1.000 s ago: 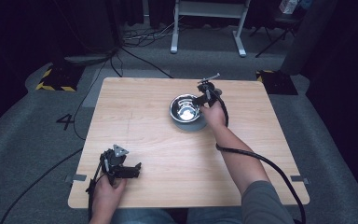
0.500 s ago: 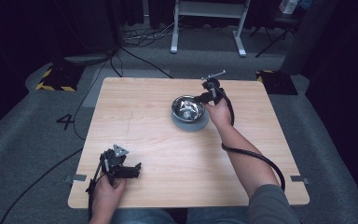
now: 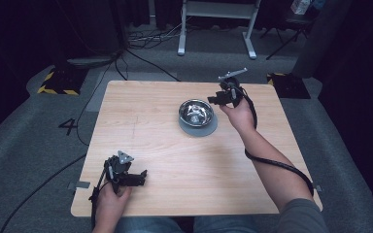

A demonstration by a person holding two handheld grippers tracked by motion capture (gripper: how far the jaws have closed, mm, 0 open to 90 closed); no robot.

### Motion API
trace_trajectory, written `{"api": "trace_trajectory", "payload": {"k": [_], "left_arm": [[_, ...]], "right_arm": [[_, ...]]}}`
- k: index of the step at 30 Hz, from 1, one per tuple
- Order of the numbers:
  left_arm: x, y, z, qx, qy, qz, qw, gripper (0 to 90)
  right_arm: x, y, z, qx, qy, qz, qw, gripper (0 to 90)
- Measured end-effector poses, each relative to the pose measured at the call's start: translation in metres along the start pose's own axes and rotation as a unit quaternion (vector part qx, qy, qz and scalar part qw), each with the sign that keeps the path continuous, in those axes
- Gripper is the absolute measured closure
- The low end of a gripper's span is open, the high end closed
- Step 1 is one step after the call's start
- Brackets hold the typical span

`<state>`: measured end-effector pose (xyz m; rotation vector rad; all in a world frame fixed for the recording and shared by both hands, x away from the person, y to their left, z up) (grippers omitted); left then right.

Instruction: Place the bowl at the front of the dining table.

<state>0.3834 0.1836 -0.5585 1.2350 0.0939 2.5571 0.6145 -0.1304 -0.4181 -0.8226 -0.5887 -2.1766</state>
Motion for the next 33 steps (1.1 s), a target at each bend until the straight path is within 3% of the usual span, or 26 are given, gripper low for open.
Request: {"api": "trace_trajectory", "payload": {"k": [8,21,29,33], "left_arm": [[0.000,0.000,0.000,-0.001,0.000,0.000,1.0000,0.4],[0.000,0.000,0.000,-0.002,0.000,-0.001,1.0000,0.3],[0.000,0.000,0.000,-0.004,-0.001,-0.002,1.0000,0.3],[0.000,0.000,0.000,-0.005,-0.001,-0.002,1.0000,0.3]], "right_arm": [[0.024,-0.006,-0.016,0.039,-0.019,0.012,0.9990,49.7],[0.065,-0.020,-0.038,0.058,-0.005,0.044,0.9973,48.6],[0.087,-0.026,-0.060,0.077,-0.025,0.042,0.9958,47.3],[0.100,-0.030,-0.067,0.079,-0.016,0.037,0.9960,47.3]]}}
Point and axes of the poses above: each handheld gripper's, and its own axes: x roughly backward along the jaws, z roughly out of its top, y roughly to its right, the point moved 7 cm from there along -x, roughly forward along the jaws, and after that the axes turned 14 degrees about x, right-handed, at the moved point
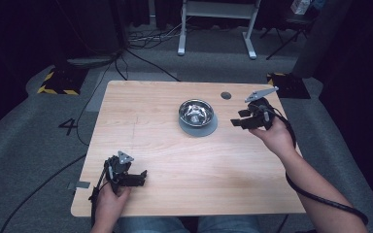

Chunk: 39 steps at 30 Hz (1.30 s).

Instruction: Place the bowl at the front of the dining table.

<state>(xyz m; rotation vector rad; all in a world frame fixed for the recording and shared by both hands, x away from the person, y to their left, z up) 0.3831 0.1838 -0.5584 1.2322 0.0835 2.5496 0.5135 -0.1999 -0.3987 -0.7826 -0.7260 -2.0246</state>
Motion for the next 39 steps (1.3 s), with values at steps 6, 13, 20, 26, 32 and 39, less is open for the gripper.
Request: {"api": "trace_trajectory", "payload": {"k": [6,13,20,26,32,39], "left_arm": [[0.001,0.001,-0.001,0.002,0.001,-0.001,1.0000,0.3],[0.000,0.001,-0.001,0.001,0.001,-0.002,1.0000,0.3],[-0.002,0.001,0.002,-0.003,0.000,-0.003,1.0000,0.1],[-0.002,0.001,0.002,-0.003,0.000,-0.003,1.0000,0.1],[-0.002,0.001,0.002,-0.005,-0.001,-0.007,1.0000,0.1],[-0.003,0.000,0.004,-0.016,-0.004,-0.014,0.9998,0.1]], "right_arm": [[0.018,-0.007,-0.014,-0.011,0.016,-0.003,0.9998,47.3],[0.031,-0.012,-0.043,-0.037,0.029,-0.014,0.9988,46.6],[0.041,-0.013,-0.076,-0.057,0.034,-0.022,0.9976,46.1],[0.049,-0.018,-0.094,-0.062,0.046,-0.026,0.9967,44.3],[0.051,-0.020,-0.119,-0.091,0.049,-0.041,0.9938,43.2],[0.043,-0.028,-0.139,-0.100,0.052,-0.044,0.9926,41.5]]}}
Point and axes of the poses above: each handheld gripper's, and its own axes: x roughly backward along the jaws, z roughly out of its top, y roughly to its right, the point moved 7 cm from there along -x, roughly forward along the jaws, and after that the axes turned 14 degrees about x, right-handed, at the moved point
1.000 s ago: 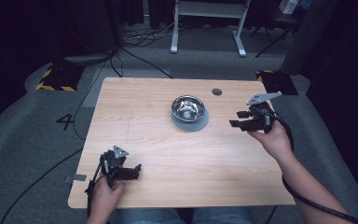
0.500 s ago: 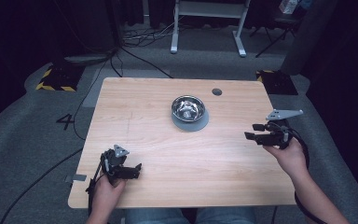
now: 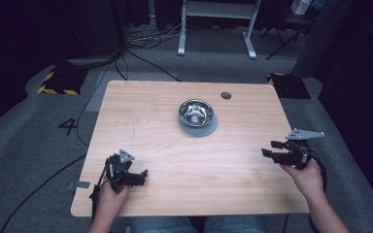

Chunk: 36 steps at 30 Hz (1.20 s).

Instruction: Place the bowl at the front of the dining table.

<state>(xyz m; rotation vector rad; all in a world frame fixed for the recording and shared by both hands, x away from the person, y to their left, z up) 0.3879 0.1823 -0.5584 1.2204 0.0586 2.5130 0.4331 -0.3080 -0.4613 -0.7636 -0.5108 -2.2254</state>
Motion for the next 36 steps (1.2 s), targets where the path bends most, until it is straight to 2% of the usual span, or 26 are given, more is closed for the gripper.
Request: {"api": "trace_trajectory", "payload": {"k": [6,13,20,25,28,31,33,36], "left_arm": [[0.000,0.000,0.000,0.000,0.000,0.000,1.0000,0.1],[0.000,0.000,0.000,0.000,0.000,0.000,1.0000,0.1],[0.000,0.000,0.000,0.000,0.000,0.000,1.0000,0.1],[0.000,0.000,0.000,0.000,0.000,0.000,1.0000,0.1],[0.000,0.000,0.000,-0.001,0.000,0.000,1.0000,0.1],[0.000,0.000,0.000,0.000,0.000,-0.001,1.0000,0.1],[0.000,0.000,0.000,-0.001,0.000,0.000,1.0000,0.1],[0.000,0.000,0.000,-0.001,0.000,0.000,1.0000,0.1]], "right_arm": [[-0.008,-0.004,-0.019,0.012,-0.013,-0.012,0.9998,41.1],[-0.025,-0.006,-0.043,-0.002,-0.033,-0.007,0.9994,39.2],[-0.039,-0.009,-0.062,-0.013,-0.042,0.000,0.9990,37.4],[-0.046,-0.013,-0.069,-0.010,-0.036,0.005,0.9993,32.3],[-0.049,-0.014,-0.069,-0.001,-0.023,-0.004,0.9997,29.3],[-0.051,-0.015,-0.071,0.005,-0.008,-0.013,0.9999,22.7],[-0.053,-0.017,-0.071,0.023,-0.016,-0.019,0.9994,19.6],[-0.054,-0.018,-0.070,0.023,-0.019,-0.014,0.9995,15.8]]}}
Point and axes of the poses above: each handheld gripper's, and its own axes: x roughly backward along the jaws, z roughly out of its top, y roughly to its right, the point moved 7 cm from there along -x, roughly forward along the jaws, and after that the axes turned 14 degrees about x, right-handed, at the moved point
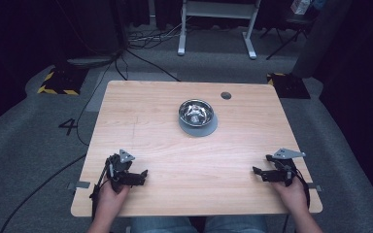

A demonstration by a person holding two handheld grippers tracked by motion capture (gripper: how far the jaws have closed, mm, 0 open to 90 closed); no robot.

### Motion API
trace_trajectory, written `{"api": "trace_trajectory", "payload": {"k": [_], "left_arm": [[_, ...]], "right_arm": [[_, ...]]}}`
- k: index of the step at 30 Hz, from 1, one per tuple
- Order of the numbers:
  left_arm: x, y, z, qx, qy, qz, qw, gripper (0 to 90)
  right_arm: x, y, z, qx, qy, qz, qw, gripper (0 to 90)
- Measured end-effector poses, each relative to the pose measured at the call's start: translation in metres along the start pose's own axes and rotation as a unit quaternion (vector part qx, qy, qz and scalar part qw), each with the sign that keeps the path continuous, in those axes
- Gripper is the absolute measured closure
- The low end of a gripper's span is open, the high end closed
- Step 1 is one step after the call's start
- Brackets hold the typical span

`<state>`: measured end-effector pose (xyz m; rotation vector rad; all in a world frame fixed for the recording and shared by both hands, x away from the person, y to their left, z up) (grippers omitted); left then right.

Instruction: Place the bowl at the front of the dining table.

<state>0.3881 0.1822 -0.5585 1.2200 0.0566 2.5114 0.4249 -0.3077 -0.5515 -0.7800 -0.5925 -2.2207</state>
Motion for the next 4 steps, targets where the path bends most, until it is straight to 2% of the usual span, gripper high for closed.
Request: {"api": "trace_trajectory", "payload": {"k": [4], "left_arm": [[0.0000,0.0000,-0.0001,0.000,0.000,0.000,1.0000,0.1]], "right_arm": [[-0.0006,-0.0005,0.0001,0.003,-0.002,0.003,1.0000,14.1]]}}
Point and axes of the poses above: each handheld gripper's, and its own axes: x roughly backward along the jaws, z roughly out of its top, y roughly to its right, the point moved 7 cm from there along -x, roughly forward along the jaws, and after that the axes turned 14 degrees about x, right-handed, at the moved point
